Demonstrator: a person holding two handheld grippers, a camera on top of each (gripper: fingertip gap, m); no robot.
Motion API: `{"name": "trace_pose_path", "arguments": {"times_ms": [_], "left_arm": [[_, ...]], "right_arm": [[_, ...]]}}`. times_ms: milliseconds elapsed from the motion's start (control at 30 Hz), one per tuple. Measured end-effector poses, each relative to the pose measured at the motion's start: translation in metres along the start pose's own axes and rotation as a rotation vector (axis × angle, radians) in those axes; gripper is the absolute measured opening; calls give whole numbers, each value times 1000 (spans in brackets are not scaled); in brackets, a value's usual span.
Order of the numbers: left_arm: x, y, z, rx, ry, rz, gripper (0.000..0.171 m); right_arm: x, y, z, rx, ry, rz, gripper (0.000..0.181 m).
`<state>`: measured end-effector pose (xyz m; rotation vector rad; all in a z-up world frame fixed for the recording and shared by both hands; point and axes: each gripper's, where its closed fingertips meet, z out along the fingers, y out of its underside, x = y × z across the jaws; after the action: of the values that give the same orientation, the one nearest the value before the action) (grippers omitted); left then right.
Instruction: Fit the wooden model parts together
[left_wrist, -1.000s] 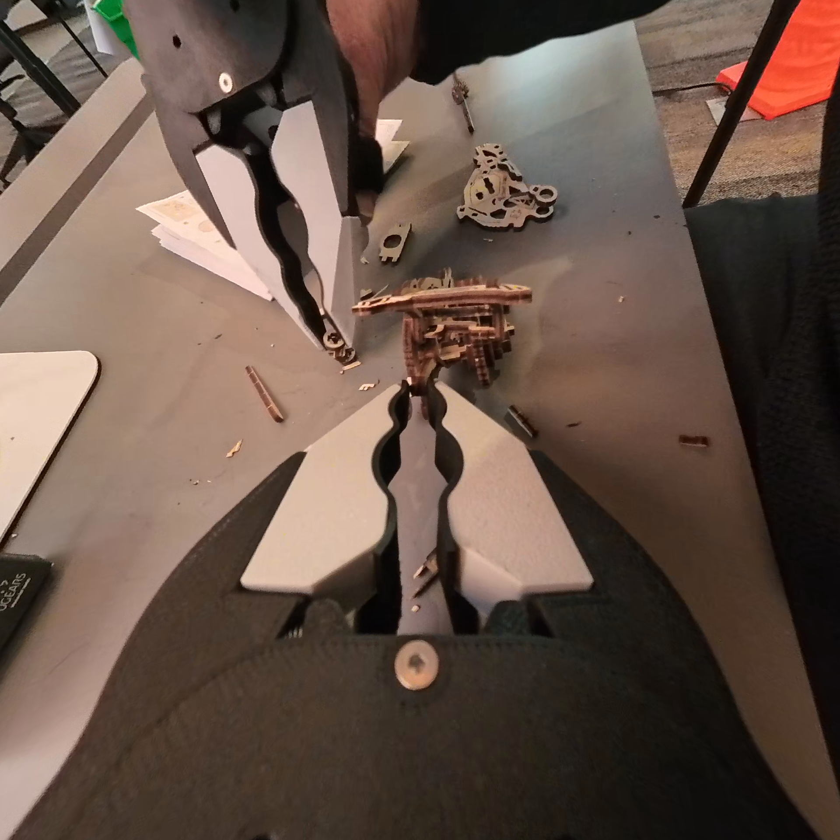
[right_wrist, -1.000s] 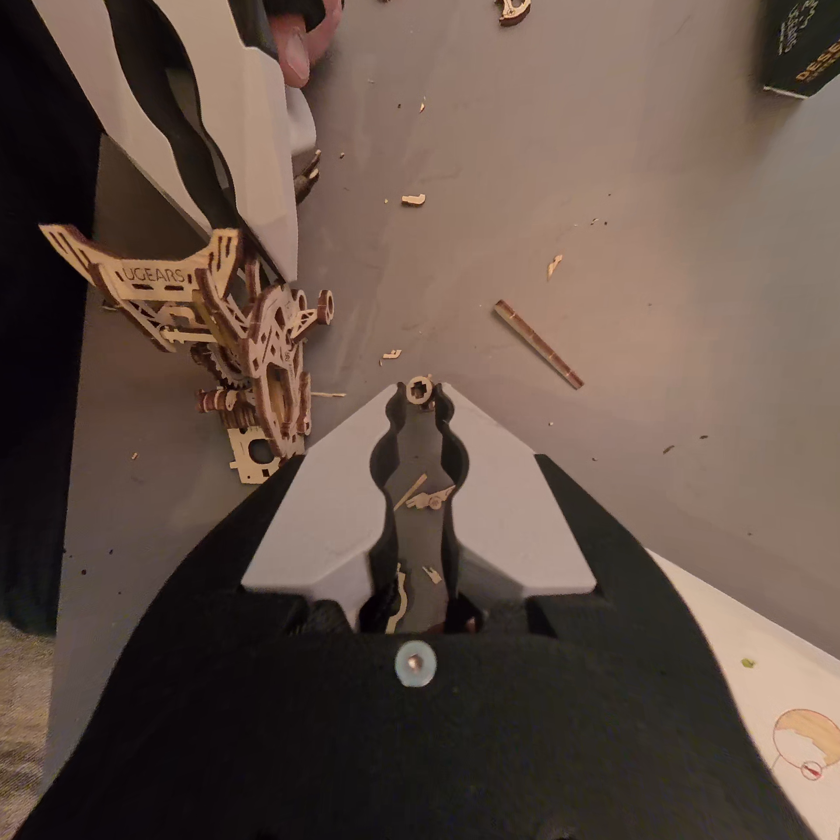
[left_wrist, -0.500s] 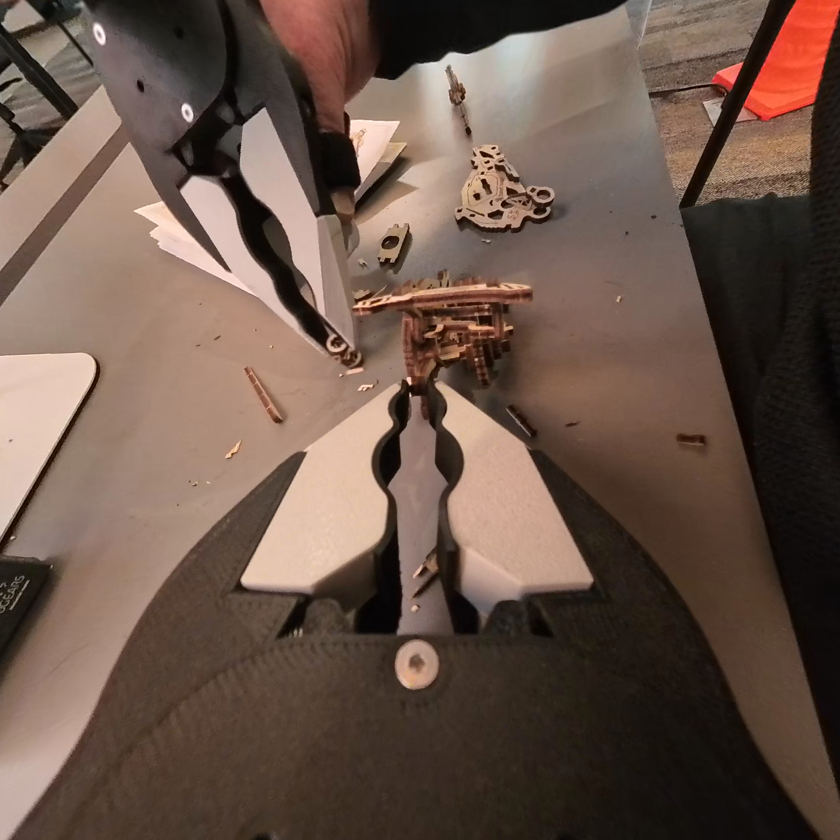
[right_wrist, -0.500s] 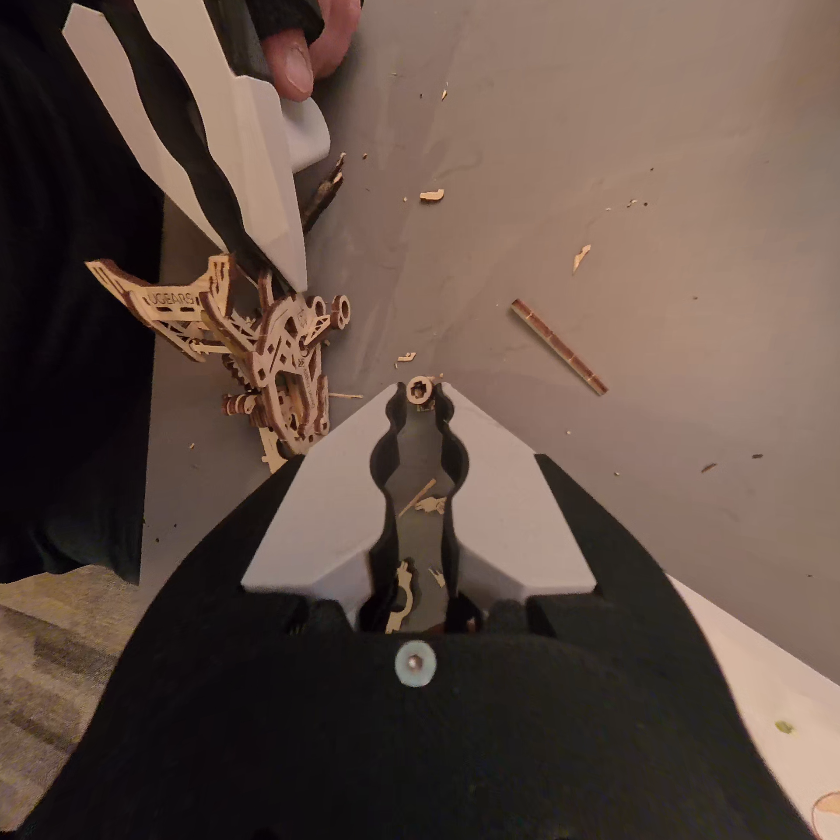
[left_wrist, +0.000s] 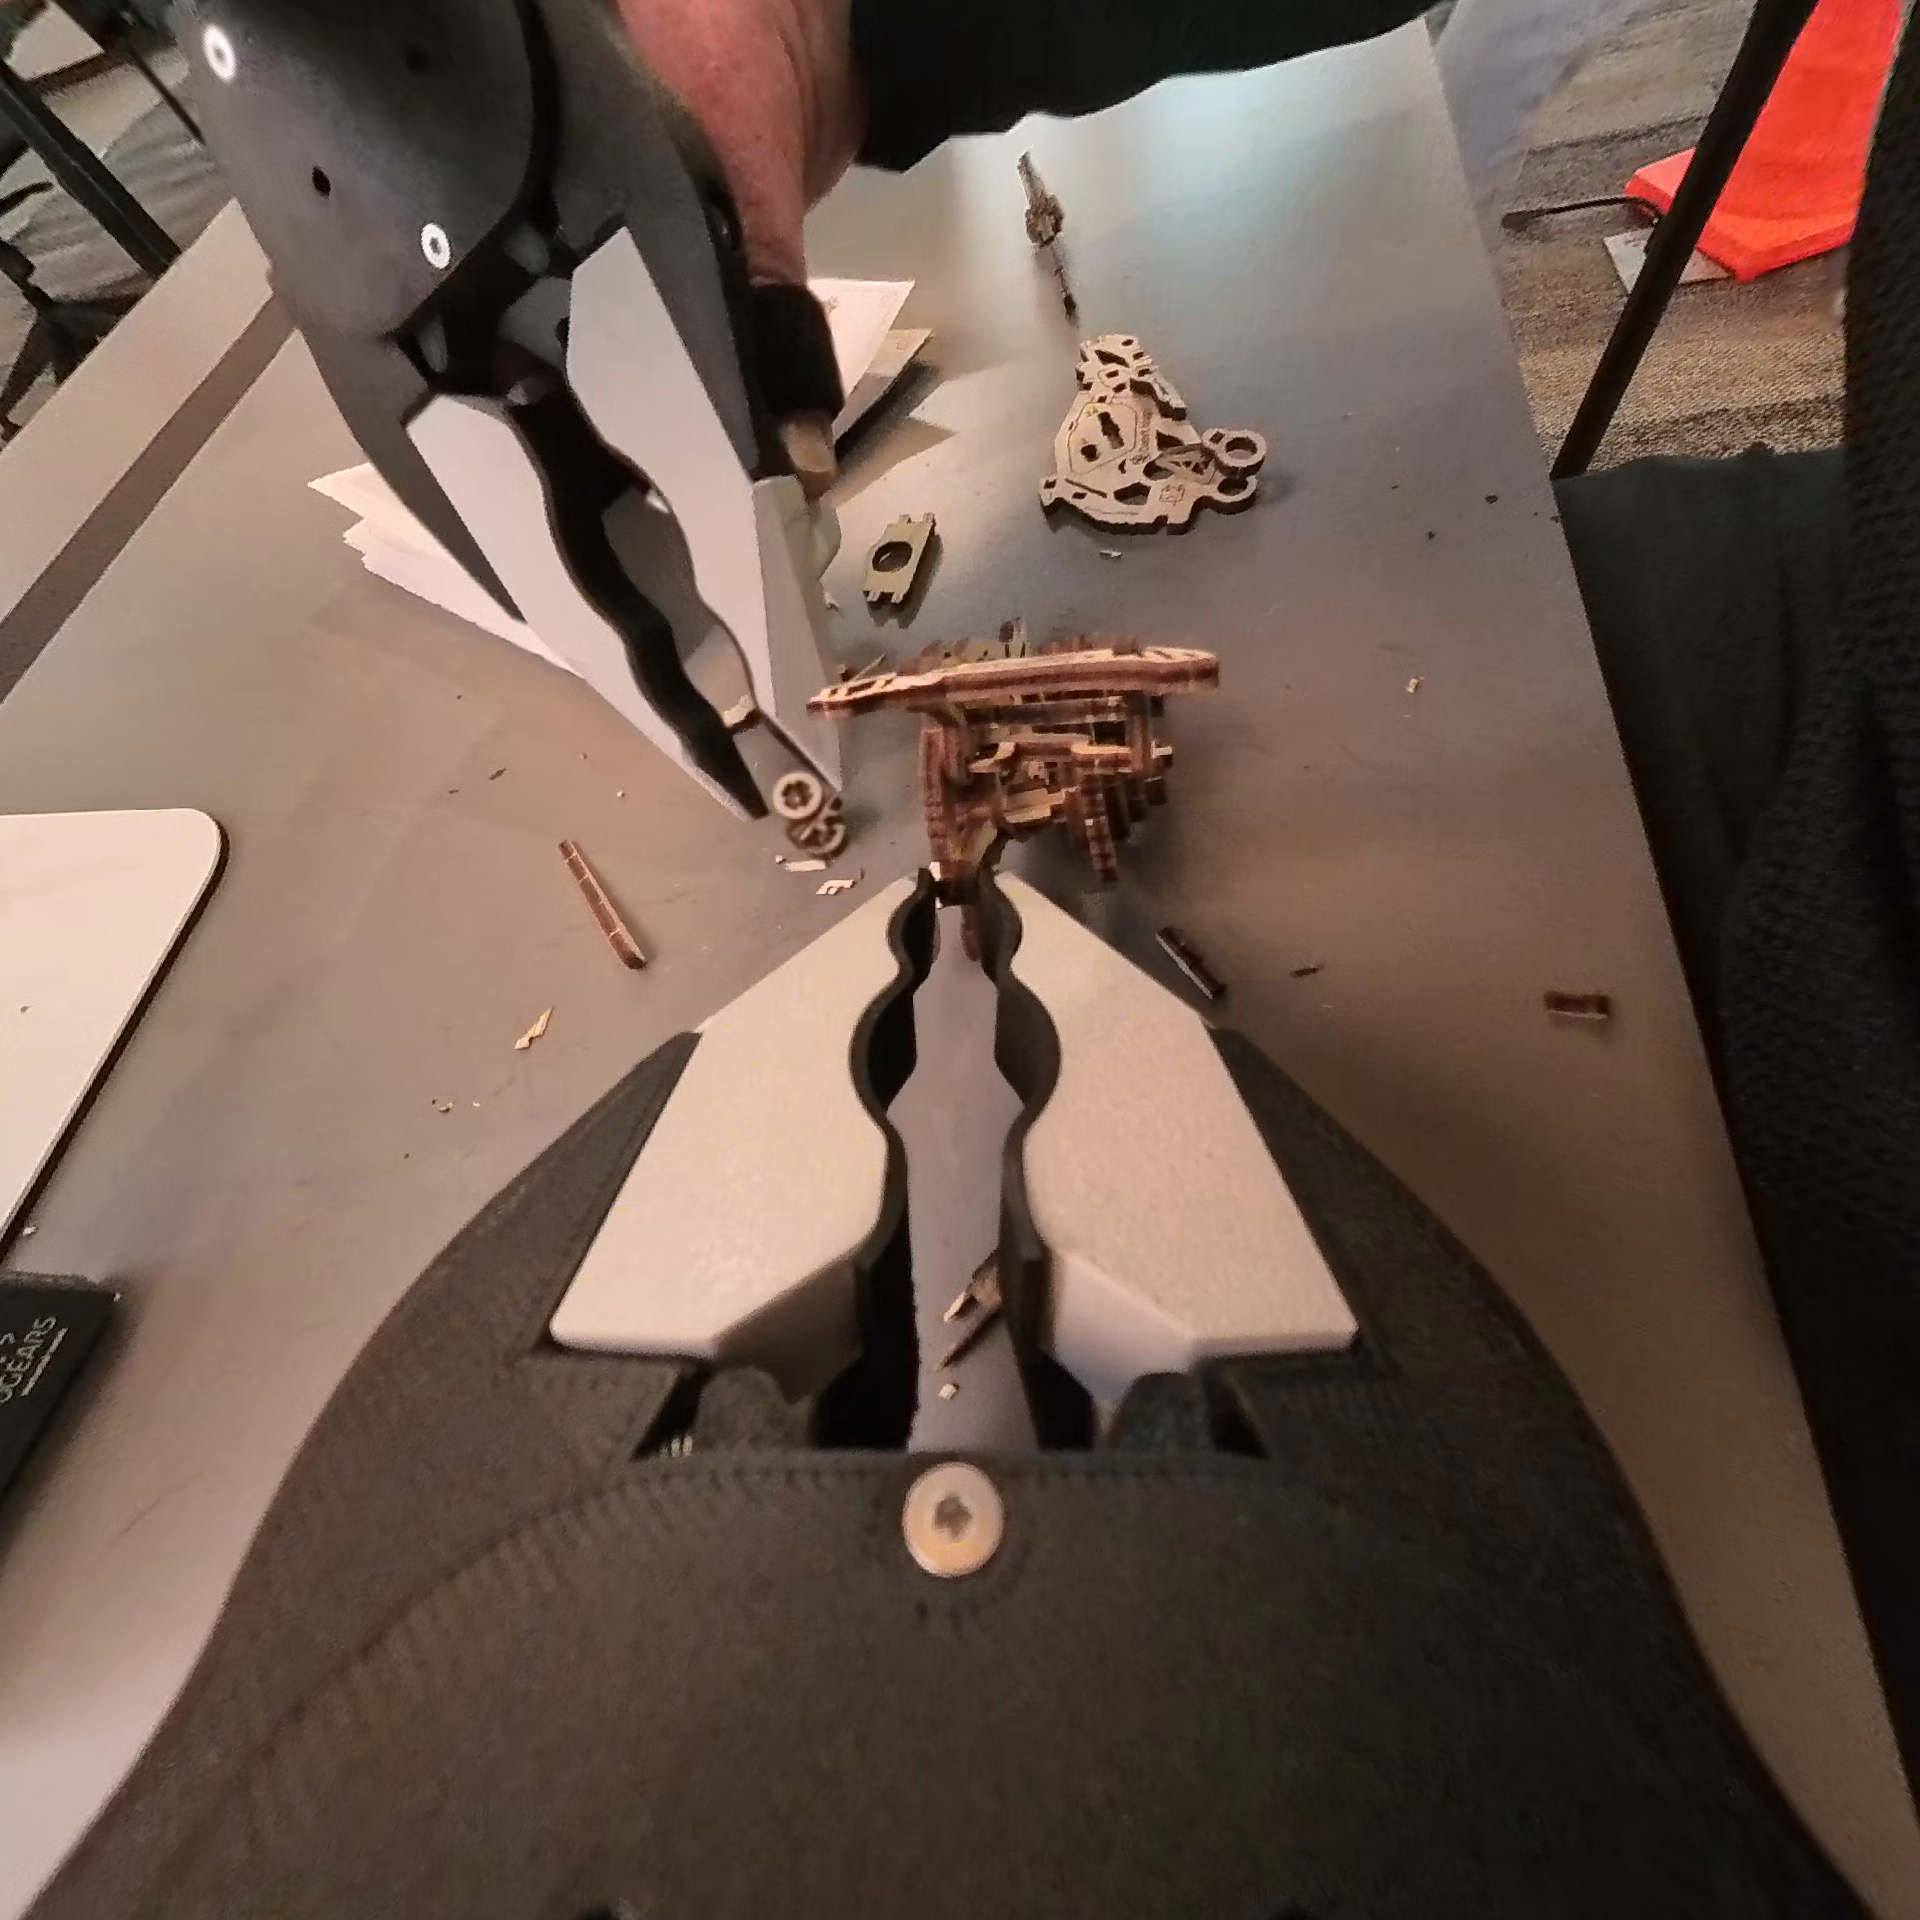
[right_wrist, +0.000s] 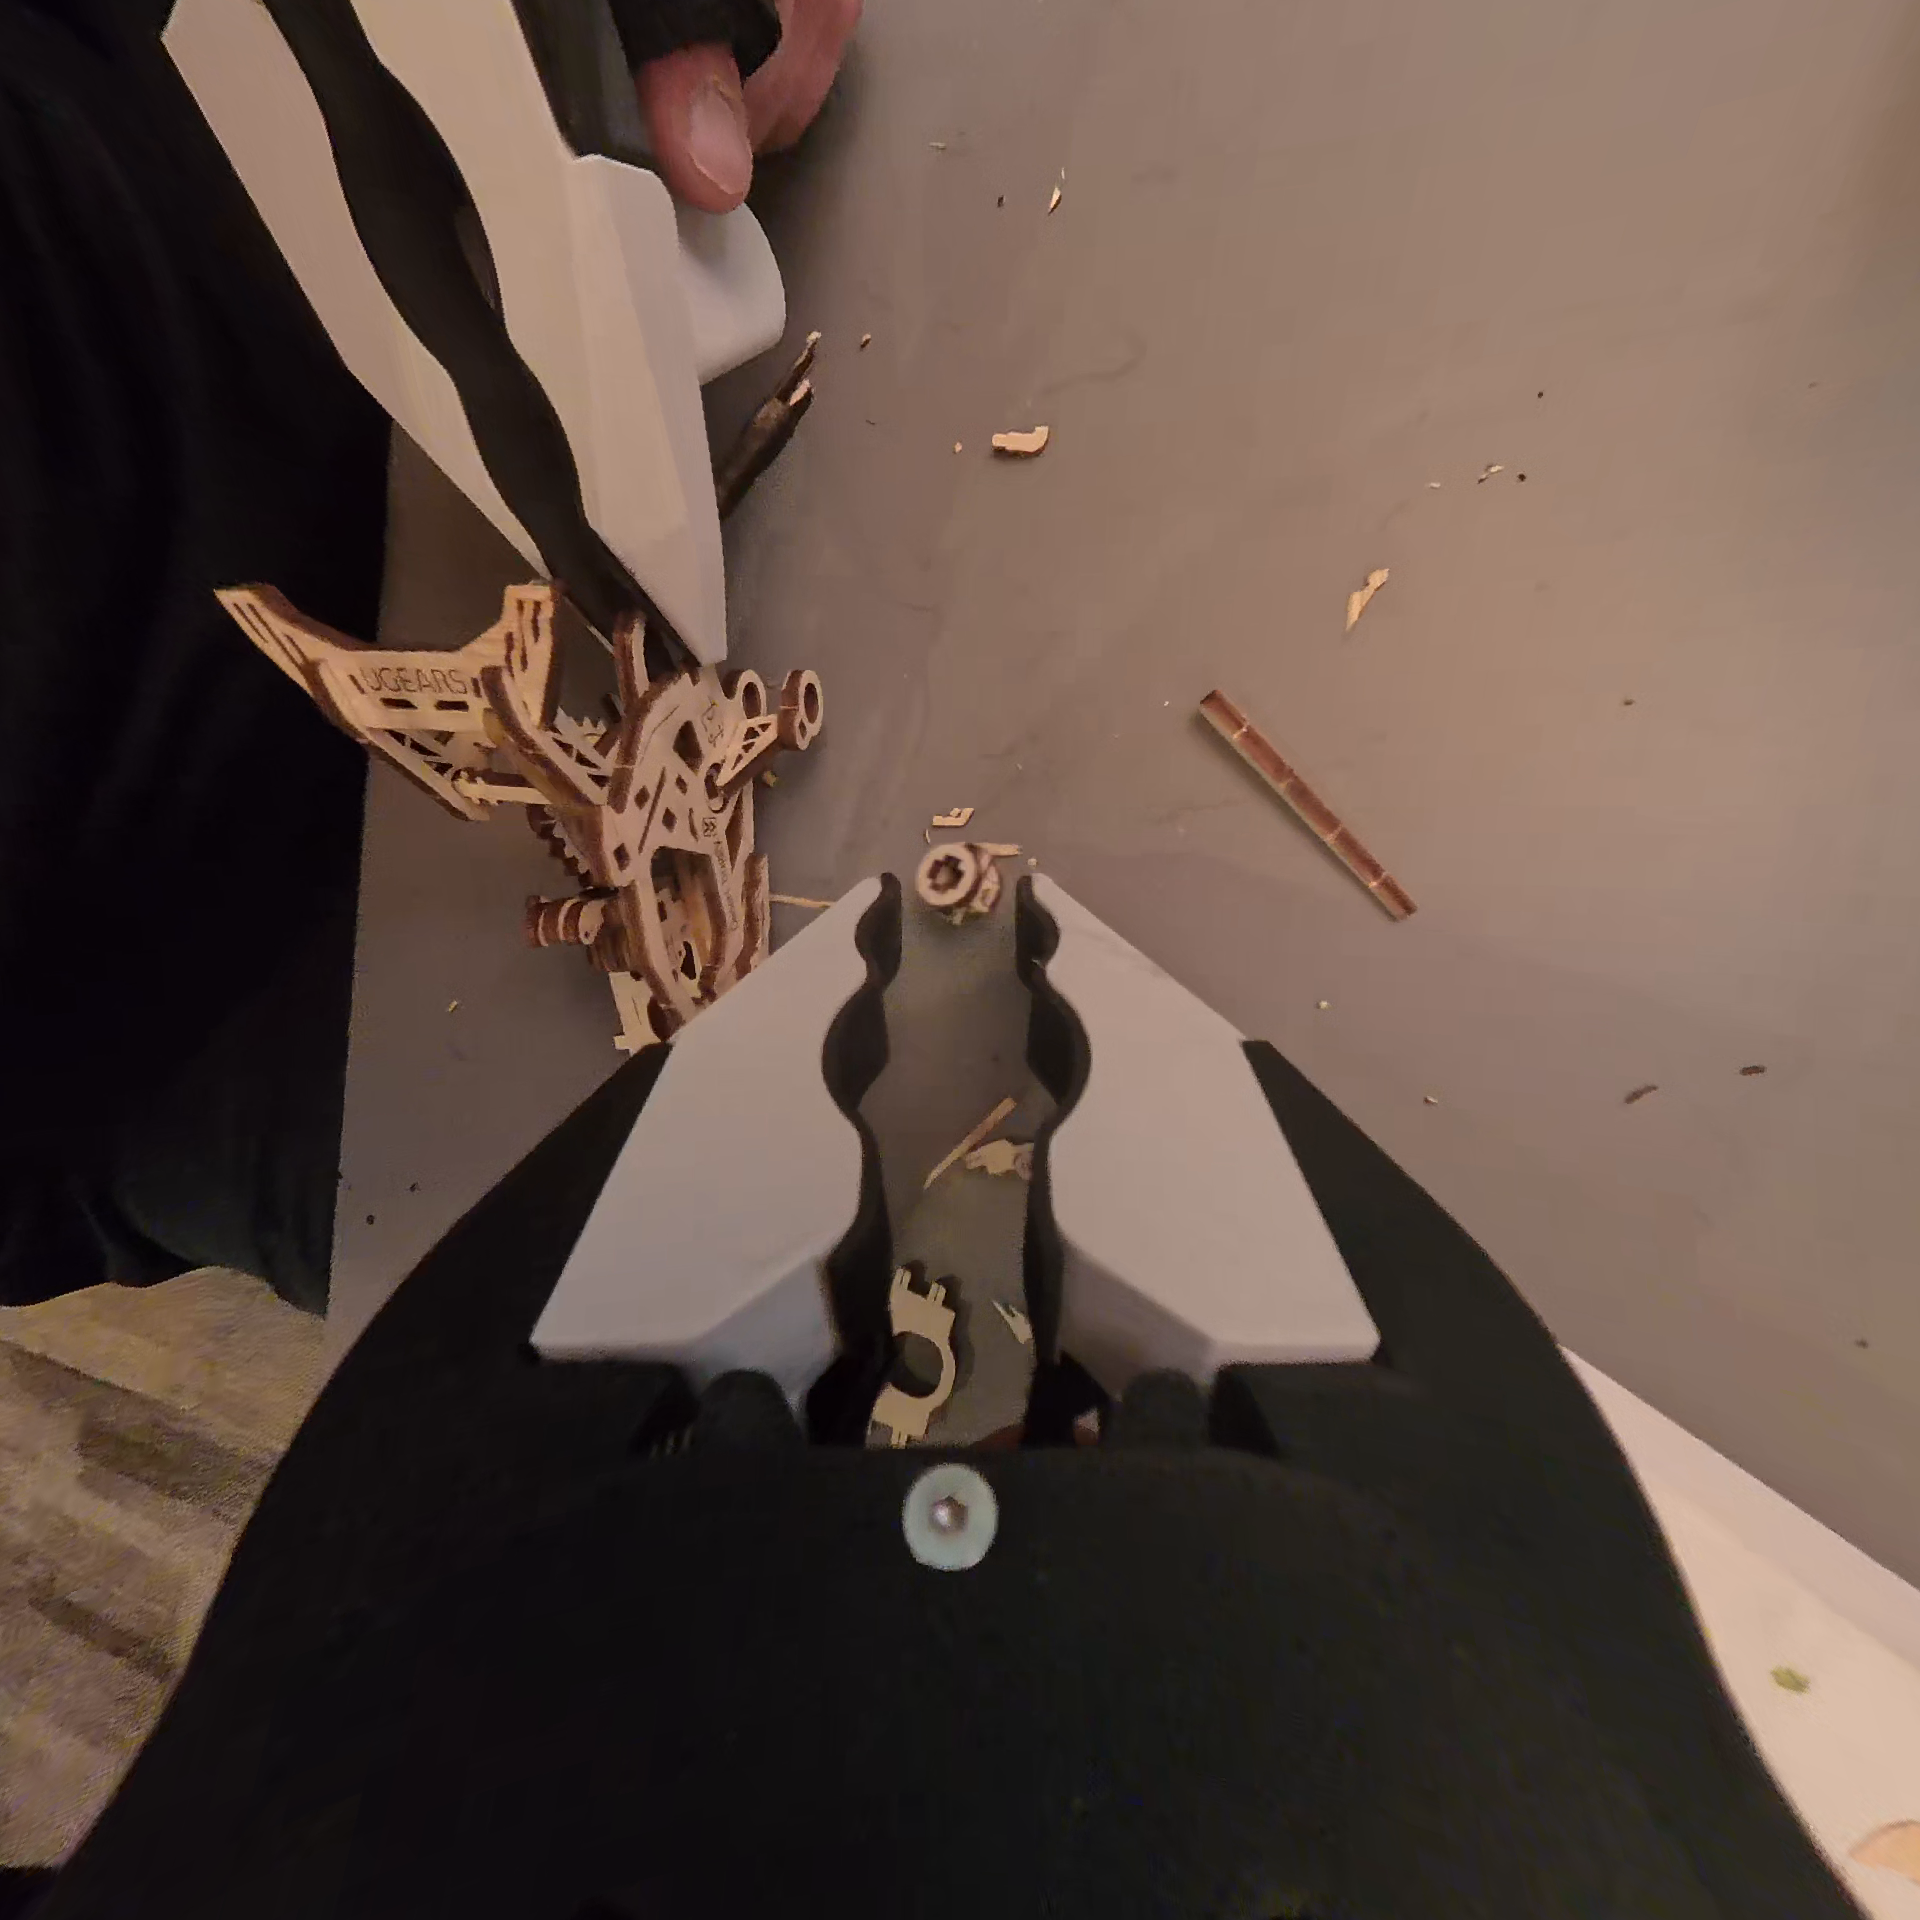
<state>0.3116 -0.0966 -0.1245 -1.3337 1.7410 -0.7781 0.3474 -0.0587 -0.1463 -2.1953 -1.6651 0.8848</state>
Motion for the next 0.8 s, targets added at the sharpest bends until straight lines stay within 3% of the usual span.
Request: {"name": "trace_pose_path", "arguments": {"times_ms": [500, 800], "left_arm": [[0, 0, 0, -3, -3, 6, 6], [-1, 0, 1, -5, -4, 6, 6]], "right_arm": [[-1, -5, -1, 55, 295, -80, 18], [1, -5, -2, 80, 313, -62, 8]]}}
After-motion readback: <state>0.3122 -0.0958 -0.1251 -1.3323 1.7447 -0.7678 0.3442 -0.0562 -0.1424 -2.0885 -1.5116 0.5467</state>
